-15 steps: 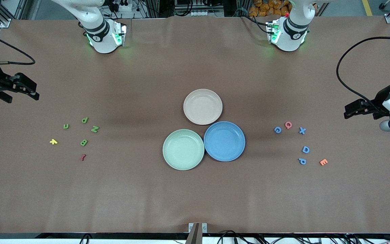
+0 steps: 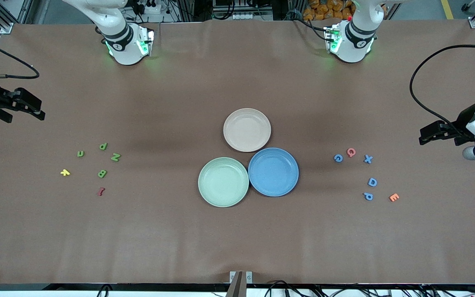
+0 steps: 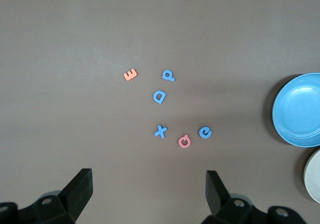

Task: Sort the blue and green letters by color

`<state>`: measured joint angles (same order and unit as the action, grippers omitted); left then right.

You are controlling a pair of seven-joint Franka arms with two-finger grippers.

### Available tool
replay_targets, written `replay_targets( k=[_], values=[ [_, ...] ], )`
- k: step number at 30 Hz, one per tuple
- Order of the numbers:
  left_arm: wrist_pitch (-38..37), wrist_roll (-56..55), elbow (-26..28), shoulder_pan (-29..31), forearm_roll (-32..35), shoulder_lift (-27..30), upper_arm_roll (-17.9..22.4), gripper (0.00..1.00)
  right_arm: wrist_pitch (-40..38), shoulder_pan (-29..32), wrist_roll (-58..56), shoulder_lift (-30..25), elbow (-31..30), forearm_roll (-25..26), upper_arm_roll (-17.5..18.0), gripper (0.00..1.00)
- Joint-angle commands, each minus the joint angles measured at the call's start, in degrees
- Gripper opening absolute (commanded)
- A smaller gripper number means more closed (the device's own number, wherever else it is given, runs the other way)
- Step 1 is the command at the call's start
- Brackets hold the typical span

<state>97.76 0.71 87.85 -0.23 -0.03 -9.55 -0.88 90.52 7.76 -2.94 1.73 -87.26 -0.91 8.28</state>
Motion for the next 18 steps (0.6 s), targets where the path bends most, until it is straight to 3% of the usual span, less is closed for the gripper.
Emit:
replay_targets(
  k=[1, 7, 18],
  values=[
    [0.2, -1.1, -0.5, -0.4, 1.5, 0.0, 0.0, 1.0, -1.1, -0.6, 0.9, -0.2, 0.9, -0.3, -0.5, 0.86],
    [0.8, -1.2, -0.4, -0.4, 1.6, -0.6, -0.1, 1.0, -1.5, -0.6, 0.8, -0.2, 0.5, -0.4, -0.5, 0.86],
    [8.8, -1.2, -0.1, -0.3, 1.2, -5.7, -0.1, 1.0, -1.7, -1.6, 0.9, -0.2, 0.3, -0.3, -1.4, 0.87]
  ],
)
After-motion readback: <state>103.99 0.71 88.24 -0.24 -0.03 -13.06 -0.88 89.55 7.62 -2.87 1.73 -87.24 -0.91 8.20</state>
